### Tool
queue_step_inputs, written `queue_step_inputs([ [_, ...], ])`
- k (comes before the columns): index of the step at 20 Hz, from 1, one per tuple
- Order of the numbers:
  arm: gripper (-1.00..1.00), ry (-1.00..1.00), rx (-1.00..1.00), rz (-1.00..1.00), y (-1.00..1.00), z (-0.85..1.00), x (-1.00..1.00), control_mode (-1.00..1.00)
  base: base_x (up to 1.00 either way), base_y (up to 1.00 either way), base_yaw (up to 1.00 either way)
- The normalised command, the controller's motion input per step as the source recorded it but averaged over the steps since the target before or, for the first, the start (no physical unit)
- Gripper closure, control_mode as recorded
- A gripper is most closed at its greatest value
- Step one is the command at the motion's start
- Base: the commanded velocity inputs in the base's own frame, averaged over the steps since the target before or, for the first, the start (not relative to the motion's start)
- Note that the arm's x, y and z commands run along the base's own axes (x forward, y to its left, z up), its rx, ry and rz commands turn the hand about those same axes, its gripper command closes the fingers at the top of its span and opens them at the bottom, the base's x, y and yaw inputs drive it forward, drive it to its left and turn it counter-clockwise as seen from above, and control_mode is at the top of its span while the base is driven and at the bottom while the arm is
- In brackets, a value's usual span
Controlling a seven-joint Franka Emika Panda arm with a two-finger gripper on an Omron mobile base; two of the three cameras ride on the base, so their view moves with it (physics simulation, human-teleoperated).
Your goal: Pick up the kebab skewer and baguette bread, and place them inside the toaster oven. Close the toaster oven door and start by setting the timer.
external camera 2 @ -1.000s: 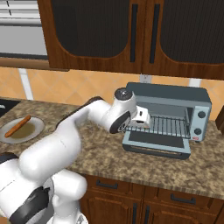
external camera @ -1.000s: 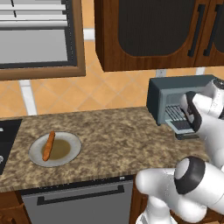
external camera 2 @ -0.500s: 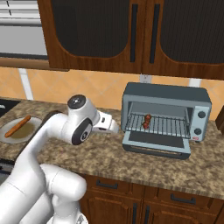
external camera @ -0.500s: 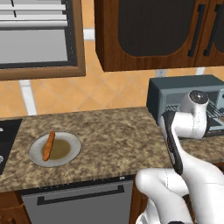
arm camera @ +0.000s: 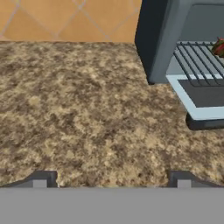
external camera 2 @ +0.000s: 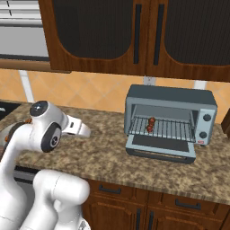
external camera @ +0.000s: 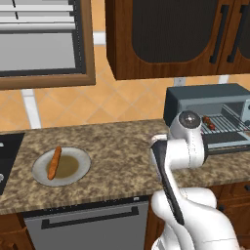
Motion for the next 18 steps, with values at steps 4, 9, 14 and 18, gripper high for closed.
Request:
queue_step_inputs([
  [4, -1.0, 0.02, 0.08, 0.0, 1.0, 0.13, 0.0, -1.0, 0.0, 0.0, 0.0],
  [9, -1.0, 0.06, 0.13, 0.0, 0.91, 0.04, 0.0, -1.0, 0.0, 0.0, 0.0],
  [14, -1.0, 0.1, 0.15, 0.0, 0.76, 0.0, 0.0, -1.0, 0.0, 0.0, 0.0],
  [18, -1.0, 0.09, 0.13, 0.03, 0.75, 0.04, 0.0, -1.0, 0.0, 0.0, 0.0],
])
